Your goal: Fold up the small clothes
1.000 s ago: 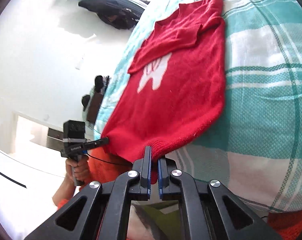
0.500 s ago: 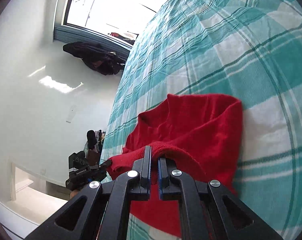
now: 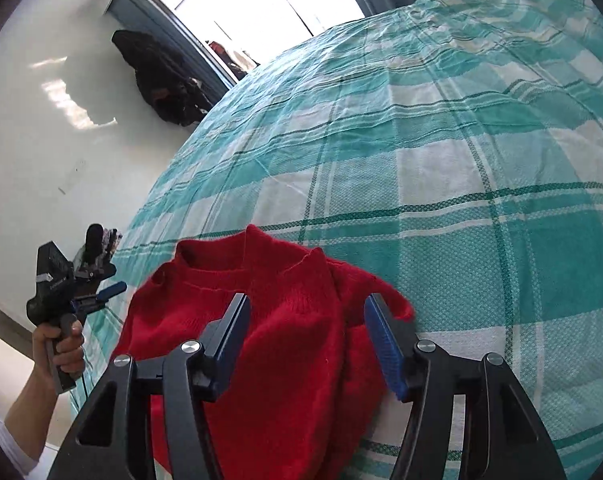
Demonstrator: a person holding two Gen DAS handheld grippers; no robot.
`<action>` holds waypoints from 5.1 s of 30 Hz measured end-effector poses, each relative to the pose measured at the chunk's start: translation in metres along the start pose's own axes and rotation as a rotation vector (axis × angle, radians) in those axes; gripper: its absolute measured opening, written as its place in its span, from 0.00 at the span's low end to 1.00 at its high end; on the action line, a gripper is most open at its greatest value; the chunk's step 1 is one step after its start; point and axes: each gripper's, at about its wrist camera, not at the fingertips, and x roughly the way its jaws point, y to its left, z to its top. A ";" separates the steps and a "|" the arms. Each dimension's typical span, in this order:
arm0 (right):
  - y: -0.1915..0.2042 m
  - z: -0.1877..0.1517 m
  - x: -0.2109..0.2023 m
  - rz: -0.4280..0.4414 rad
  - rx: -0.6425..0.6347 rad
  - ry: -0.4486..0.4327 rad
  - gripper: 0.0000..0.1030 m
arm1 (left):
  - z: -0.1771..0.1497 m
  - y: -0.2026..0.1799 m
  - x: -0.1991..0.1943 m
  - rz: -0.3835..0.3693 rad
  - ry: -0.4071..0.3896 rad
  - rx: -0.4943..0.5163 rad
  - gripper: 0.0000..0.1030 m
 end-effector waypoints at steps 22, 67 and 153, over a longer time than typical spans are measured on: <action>0.029 0.009 -0.001 -0.361 -0.126 -0.038 0.67 | -0.004 0.007 -0.060 0.195 -0.137 0.044 0.34; 0.008 -0.233 -0.075 -0.462 -0.096 -0.116 0.99 | -0.228 0.020 -0.061 0.444 -0.080 0.155 0.99; 0.001 -0.135 -0.072 0.123 0.466 -0.070 0.56 | -0.125 -0.161 -0.036 0.207 -0.122 0.385 0.68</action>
